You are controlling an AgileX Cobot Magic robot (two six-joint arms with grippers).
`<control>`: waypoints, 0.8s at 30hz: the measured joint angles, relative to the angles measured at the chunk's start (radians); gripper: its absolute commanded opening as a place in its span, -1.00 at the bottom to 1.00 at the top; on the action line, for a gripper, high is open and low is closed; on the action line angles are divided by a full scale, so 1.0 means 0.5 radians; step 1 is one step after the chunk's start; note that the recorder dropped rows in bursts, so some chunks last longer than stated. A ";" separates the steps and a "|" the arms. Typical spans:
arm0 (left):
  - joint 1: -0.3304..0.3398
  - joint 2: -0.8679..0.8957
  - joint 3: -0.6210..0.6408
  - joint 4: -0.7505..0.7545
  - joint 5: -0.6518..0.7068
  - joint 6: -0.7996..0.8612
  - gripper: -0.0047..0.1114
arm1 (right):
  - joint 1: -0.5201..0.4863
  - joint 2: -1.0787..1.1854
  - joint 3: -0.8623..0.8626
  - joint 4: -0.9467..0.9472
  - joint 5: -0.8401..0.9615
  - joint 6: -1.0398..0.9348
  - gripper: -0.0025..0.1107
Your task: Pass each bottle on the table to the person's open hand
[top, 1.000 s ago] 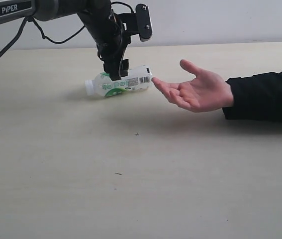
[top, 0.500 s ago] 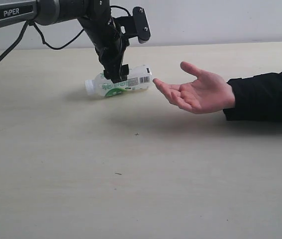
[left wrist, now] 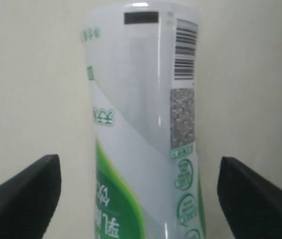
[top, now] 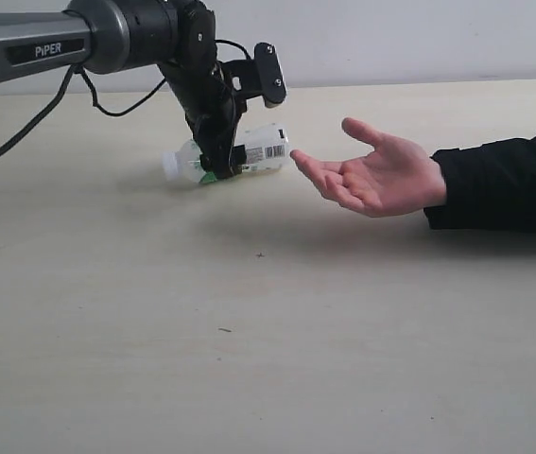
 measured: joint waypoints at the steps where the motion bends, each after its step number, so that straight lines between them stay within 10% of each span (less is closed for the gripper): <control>1: 0.000 0.013 0.003 0.000 -0.004 0.000 0.49 | 0.000 0.000 0.000 0.000 0.000 0.000 -0.93; 7: 0.018 0.078 0.003 0.014 -0.047 -0.029 0.38 | 0.000 0.000 0.000 0.000 0.000 0.000 -0.93; 12: 0.018 0.095 0.003 0.014 -0.038 -0.042 -0.91 | 0.000 0.000 0.000 0.000 0.000 0.000 -0.93; 24: 0.005 -0.208 -0.009 0.307 0.460 -0.843 -0.90 | 0.000 0.000 0.000 0.000 0.000 0.000 -0.93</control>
